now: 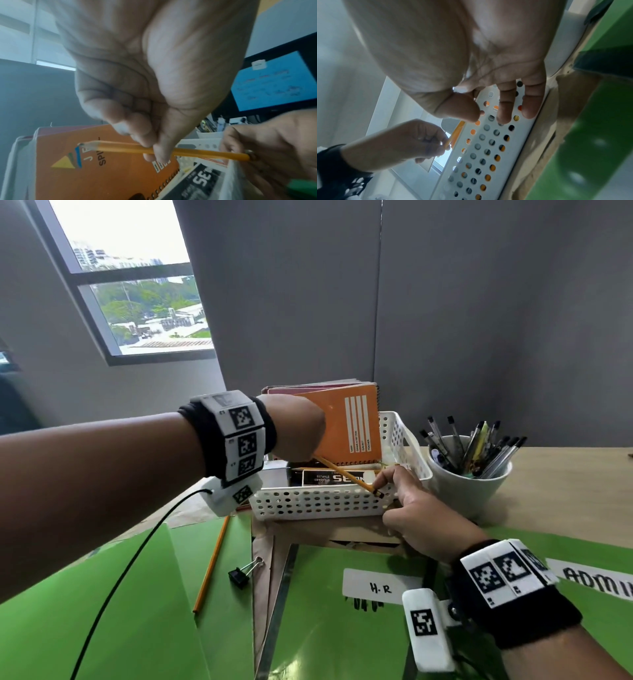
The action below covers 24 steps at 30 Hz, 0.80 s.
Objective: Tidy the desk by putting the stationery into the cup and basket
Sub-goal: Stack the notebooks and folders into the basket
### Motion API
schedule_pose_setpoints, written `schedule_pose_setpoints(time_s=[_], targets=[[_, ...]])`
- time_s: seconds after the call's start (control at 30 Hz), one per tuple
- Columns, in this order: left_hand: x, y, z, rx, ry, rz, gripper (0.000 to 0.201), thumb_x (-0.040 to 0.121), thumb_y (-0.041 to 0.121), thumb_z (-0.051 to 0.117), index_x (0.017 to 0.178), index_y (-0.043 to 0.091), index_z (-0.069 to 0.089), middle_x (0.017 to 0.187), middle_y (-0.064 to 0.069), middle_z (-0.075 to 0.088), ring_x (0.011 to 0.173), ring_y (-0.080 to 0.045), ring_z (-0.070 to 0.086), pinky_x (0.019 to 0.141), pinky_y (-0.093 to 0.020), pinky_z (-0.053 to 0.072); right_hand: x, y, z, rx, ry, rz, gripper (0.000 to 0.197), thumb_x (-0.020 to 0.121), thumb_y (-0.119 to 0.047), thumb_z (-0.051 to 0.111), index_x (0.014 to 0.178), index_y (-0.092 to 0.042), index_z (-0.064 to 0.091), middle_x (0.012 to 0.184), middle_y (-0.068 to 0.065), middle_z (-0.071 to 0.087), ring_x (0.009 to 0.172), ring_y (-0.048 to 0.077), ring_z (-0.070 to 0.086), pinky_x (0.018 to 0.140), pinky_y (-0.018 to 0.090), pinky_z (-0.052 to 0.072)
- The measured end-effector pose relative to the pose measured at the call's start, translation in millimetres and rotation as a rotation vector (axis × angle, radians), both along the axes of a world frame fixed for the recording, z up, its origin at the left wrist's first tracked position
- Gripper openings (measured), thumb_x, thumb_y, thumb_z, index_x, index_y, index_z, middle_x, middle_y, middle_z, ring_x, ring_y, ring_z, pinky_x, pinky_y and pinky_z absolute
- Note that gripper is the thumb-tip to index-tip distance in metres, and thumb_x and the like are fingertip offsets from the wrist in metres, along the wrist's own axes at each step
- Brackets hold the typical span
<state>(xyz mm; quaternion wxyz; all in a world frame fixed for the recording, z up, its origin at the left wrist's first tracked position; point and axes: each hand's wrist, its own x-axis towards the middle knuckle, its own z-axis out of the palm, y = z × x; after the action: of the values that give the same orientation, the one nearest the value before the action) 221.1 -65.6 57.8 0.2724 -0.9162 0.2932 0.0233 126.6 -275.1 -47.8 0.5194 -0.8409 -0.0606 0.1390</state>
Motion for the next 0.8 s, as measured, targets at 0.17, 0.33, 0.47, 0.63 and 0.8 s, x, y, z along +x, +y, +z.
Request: schedule_pose_setpoints(time_s=[0.17, 0.33, 0.47, 0.63, 0.8], targets=[[17.5, -5.6, -3.9, -0.164, 0.074, -0.002, 0.019, 0.101, 0.027, 0.057, 0.11, 0.026, 0.074, 0.106, 0.01, 0.068, 0.096, -0.012, 0.062, 0.091, -0.028, 0.053, -0.3, 2.6, 1.2, 0.038, 0.027, -0.063, 0.076, 0.082, 0.008, 0.053, 0.131, -0.045, 0.029, 0.133, 0.004, 0.045, 0.098, 0.026, 0.061, 0.059, 0.026, 0.056], [29.5, -10.9, -17.0, -0.196, 0.128, 0.066, 0.02, 0.1, 0.028, 0.06, 0.11, 0.023, 0.076, 0.105, 0.009, 0.069, 0.095, -0.012, 0.061, 0.083, -0.024, 0.046, -2.3, 6.9, 3.5, 0.069, -0.005, -0.062, 0.118, 0.083, 0.009, 0.055, 0.145, -0.065, -0.013, 0.153, -0.005, 0.02, 0.115, 0.031, 0.058, 0.063, 0.026, 0.054], [32.8, -5.9, -12.1, -0.223, 0.161, 0.043, 0.017, 0.101, 0.028, 0.059, 0.109, 0.026, 0.073, 0.1, 0.012, 0.067, 0.093, -0.01, 0.061, 0.084, -0.024, 0.047, 0.2, 5.1, 0.2, 0.097, -0.012, -0.067, 0.119, 0.085, 0.009, 0.054, 0.146, -0.064, -0.017, 0.141, -0.009, 0.026, 0.092, 0.025, 0.064, 0.059, 0.029, 0.059], [42.7, 16.9, 0.9, -0.342, 0.205, 0.157, 0.015, 0.1, 0.033, 0.062, 0.103, 0.024, 0.075, 0.089, 0.005, 0.075, 0.075, -0.013, 0.072, 0.07, -0.023, 0.055, 5.0, 3.4, -5.7, 0.11, -0.033, -0.074, 0.108, 0.085, 0.008, 0.056, 0.149, -0.056, -0.004, 0.123, -0.012, 0.039, 0.094, 0.022, 0.06, 0.053, 0.02, 0.053], [38.2, 3.4, -13.1, -0.267, 0.153, 0.164, 0.019, 0.101, 0.033, 0.059, 0.102, 0.02, 0.073, 0.096, 0.009, 0.071, 0.09, -0.013, 0.067, 0.086, -0.028, 0.053, 3.6, 1.6, -9.1, 0.003, -0.075, -0.008, 0.064, 0.079, 0.004, 0.055, 0.122, -0.043, 0.049, 0.125, -0.009, 0.041, 0.1, 0.021, 0.054, 0.052, 0.011, 0.047]])
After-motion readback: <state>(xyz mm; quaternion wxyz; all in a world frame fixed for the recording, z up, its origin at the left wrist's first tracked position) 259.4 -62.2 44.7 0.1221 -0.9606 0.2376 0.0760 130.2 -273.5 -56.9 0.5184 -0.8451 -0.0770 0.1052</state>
